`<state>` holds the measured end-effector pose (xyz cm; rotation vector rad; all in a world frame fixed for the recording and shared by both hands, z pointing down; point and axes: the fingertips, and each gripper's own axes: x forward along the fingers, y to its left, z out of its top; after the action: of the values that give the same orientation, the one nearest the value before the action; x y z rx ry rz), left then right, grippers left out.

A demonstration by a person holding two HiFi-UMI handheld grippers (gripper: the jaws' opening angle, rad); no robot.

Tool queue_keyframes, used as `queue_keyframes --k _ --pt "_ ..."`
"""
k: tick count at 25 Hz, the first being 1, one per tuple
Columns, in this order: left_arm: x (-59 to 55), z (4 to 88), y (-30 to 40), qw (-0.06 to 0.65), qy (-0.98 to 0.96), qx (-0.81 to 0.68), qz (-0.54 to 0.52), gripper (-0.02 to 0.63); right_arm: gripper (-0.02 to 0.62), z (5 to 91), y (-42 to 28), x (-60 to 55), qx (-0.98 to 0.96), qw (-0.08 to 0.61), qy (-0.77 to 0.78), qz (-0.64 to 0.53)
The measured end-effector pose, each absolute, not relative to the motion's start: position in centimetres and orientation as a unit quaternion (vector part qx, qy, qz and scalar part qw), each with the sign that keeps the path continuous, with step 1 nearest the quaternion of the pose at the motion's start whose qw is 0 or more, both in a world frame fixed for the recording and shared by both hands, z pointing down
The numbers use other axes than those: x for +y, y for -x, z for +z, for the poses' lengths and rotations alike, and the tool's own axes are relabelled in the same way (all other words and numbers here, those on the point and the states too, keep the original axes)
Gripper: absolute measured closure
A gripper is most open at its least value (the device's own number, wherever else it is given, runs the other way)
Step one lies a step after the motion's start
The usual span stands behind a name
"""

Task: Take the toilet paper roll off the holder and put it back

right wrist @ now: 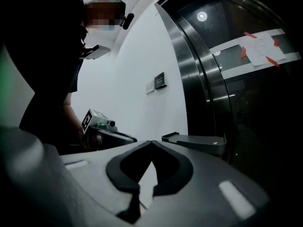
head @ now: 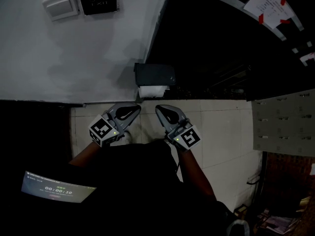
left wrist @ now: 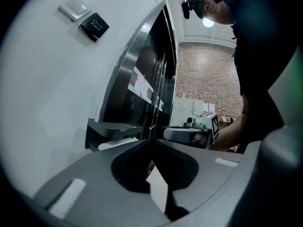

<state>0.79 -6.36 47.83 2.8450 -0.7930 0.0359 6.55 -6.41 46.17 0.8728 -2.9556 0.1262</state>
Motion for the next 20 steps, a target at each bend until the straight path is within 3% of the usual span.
queue_keyframes --k 20 --pt "-6.0 48.1 -0.7 0.097 -0.961 -0.261 0.013 0.603 0.595 47.4 -5.5 -5.9 -0.958 0.033 -0.279 0.048"
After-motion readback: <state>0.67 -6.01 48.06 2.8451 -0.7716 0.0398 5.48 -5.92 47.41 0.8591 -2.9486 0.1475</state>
